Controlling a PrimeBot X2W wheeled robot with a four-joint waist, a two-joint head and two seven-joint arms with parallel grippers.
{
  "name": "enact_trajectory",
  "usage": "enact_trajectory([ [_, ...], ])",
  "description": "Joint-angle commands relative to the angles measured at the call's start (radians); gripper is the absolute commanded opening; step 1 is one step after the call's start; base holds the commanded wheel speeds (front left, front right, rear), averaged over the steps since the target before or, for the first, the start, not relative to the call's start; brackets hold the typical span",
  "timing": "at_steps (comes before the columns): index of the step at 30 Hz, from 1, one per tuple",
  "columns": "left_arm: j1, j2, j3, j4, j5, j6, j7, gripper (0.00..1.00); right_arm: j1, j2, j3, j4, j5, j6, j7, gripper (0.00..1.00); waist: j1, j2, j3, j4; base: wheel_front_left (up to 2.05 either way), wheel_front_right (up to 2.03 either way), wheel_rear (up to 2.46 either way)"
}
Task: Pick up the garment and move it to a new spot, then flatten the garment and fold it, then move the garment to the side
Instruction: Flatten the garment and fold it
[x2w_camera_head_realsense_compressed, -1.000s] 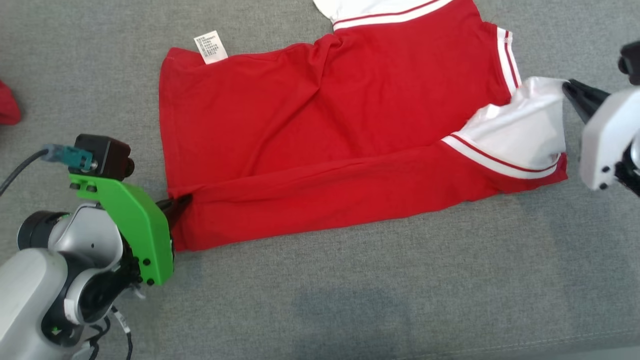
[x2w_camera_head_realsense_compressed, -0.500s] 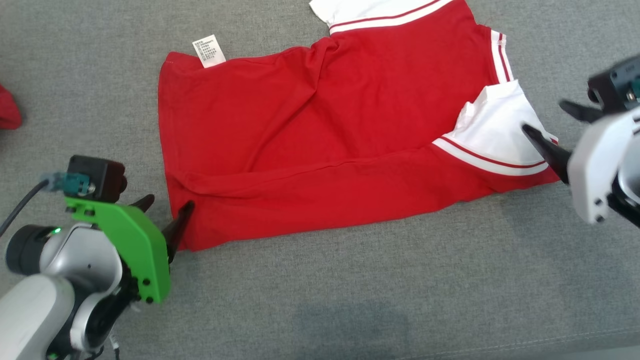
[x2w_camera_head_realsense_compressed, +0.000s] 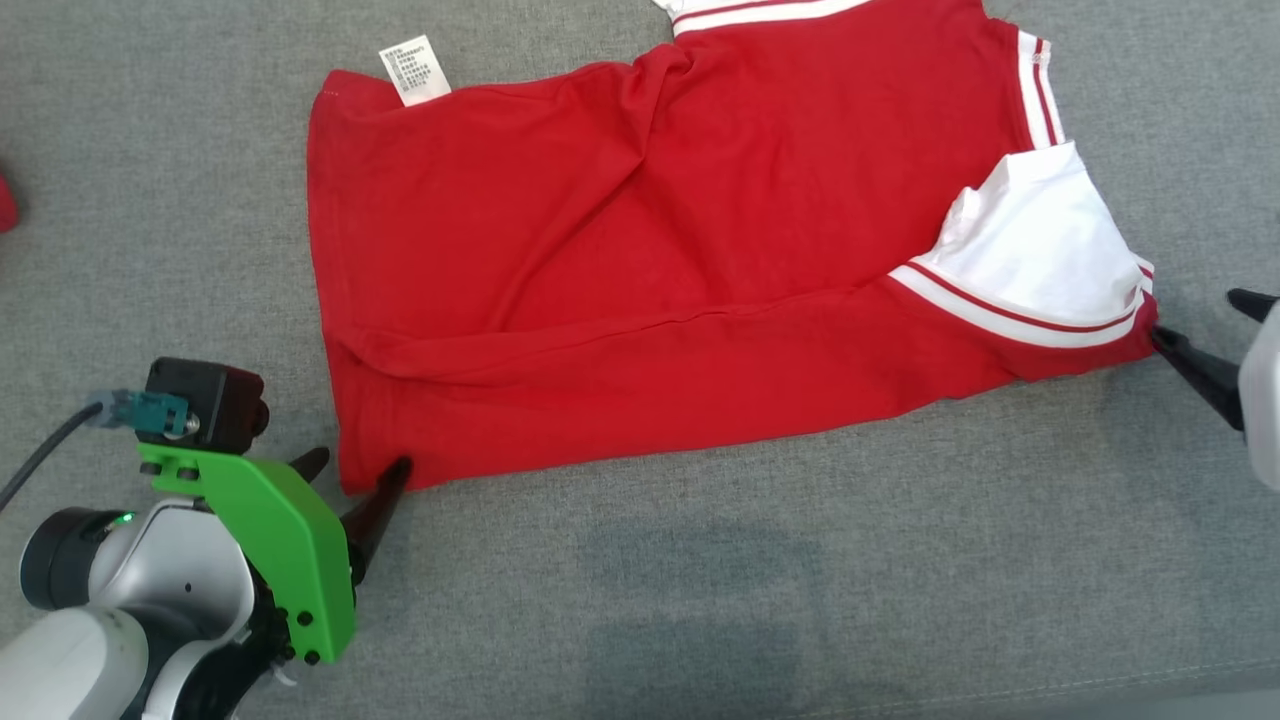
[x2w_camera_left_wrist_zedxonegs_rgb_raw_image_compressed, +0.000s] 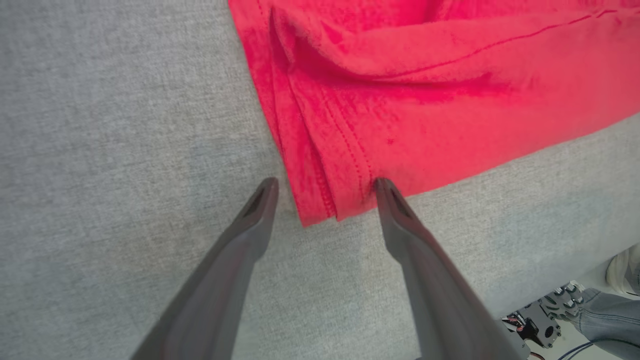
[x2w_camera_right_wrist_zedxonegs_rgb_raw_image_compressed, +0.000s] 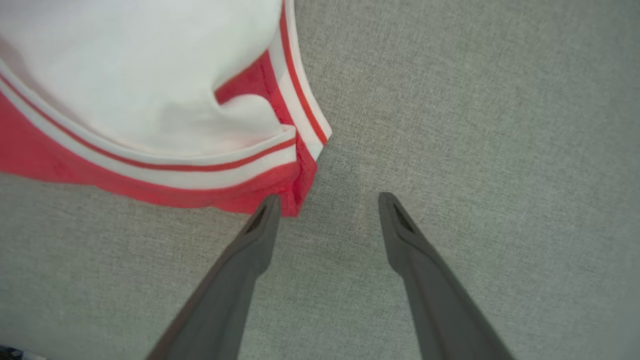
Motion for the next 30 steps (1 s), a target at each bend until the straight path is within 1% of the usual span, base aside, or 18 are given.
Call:
enact_trajectory([
  [1, -0.021, -0.010, -0.002, 0.020, -0.003, 0.004, 0.011, 1.00, -0.028, 0.029, 0.013, 0.019, 0.001, 0.000, 0.001, 1.00, -0.0001, 0.0000, 0.017, 0.004, 0.00, 0.00, 0.00],
  [5, -0.032, -0.029, -0.009, 0.067, -0.009, 0.006, 0.012, 1.00, -0.062, 0.071, 0.053, 0.059, -0.017, 0.000, 0.001, 1.00, -0.0001, 0.0000, 0.022, 0.005, 0.00, 0.00, 0.00],
  [9, -0.013, -0.038, -0.007, 0.110, -0.015, 0.010, 0.000, 1.00, -0.077, 0.097, 0.074, 0.100, -0.027, 0.000, -0.016, 1.00, -0.0001, 0.0000, 0.020, 0.010, 0.00, 0.00, 0.00],
  [12, -0.004, -0.040, -0.003, 0.128, -0.018, 0.009, -0.008, 1.00, -0.075, 0.105, 0.077, 0.113, -0.029, 0.000, -0.023, 1.00, -0.0001, 0.0000, 0.018, 0.012, 0.00, 0.00, 0.00],
  [16, 0.003, -0.065, -0.003, 0.147, -0.029, 0.002, -0.020, 1.00, -0.066, 0.115, 0.082, 0.131, -0.023, 0.000, -0.031, 1.00, -0.0001, 0.0000, 0.017, 0.012, 0.00, 0.00, 0.00],
  [18, -0.003, -0.080, -0.011, 0.150, -0.034, -0.004, -0.020, 1.00, -0.062, 0.117, 0.083, 0.138, -0.020, 0.000, -0.033, 0.82, -0.0001, 0.0000, 0.017, 0.012, 0.00, 0.00, 0.00],
  [20, -0.009, -0.087, -0.026, 0.152, -0.033, -0.012, -0.009, 1.00, -0.062, 0.117, 0.089, 0.143, -0.017, 0.000, -0.031, 0.49, -0.0001, 0.0000, 0.018, 0.009, 0.00, 0.00, 0.00],
  [21, -0.011, -0.091, -0.036, 0.153, -0.036, -0.018, 0.000, 1.00, -0.062, 0.117, 0.093, 0.144, -0.013, 0.000, -0.028, 0.37, -0.0001, 0.0000, 0.019, 0.007, 0.00, 0.00, 0.00],
  [22, -0.011, -0.094, -0.042, 0.155, -0.039, -0.021, 0.005, 1.00, -0.064, 0.116, 0.095, 0.145, -0.010, 0.000, -0.028, 0.20, -0.0001, 0.0000, 0.018, 0.006, 0.00, 0.00, 0.00],
  [23, -0.013, -0.096, -0.048, 0.158, -0.041, -0.027, 0.010, 0.99, -0.066, 0.116, 0.097, 0.143, -0.008, 0.000, -0.036, 0.00, -0.0001, 0.0000, 0.017, 0.005, 0.00, 0.00, 0.00],
  [24, -0.014, -0.101, -0.053, 0.160, -0.043, -0.032, 0.011, 0.47, -0.066, 0.116, 0.098, 0.146, -0.009, -0.001, -0.035, 0.00, -0.0001, 0.0000, 0.016, 0.004, 0.00, 0.00, 0.00],
  [25, -0.016, -0.103, -0.060, 0.161, -0.044, -0.040, 0.015, 0.00, -0.066, 0.115, 0.100, 0.148, -0.007, -0.001, -0.037, 0.00, -0.0001, 0.0000, 0.013, 0.003, 0.00, 0.00, 0.00],
  [28, -0.017, -0.101, -0.061, 0.163, -0.044, -0.047, 0.015, 0.00, -0.062, 0.114, 0.104, 0.147, 0.004, 0.000, -0.038, 0.00, -0.0001, 0.0000, 0.001, 0.001, 0.00, 0.00, 0.00],
  [30, -0.017, -0.091, -0.047, 0.159, -0.048, -0.043, 0.008, 0.00, -0.053, 0.106, 0.099, 0.147, 0.015, 0.000, -0.033, 0.00, -0.0001, 0.0000, -0.012, 0.001, 0.00, 0.00, 0.00],
])
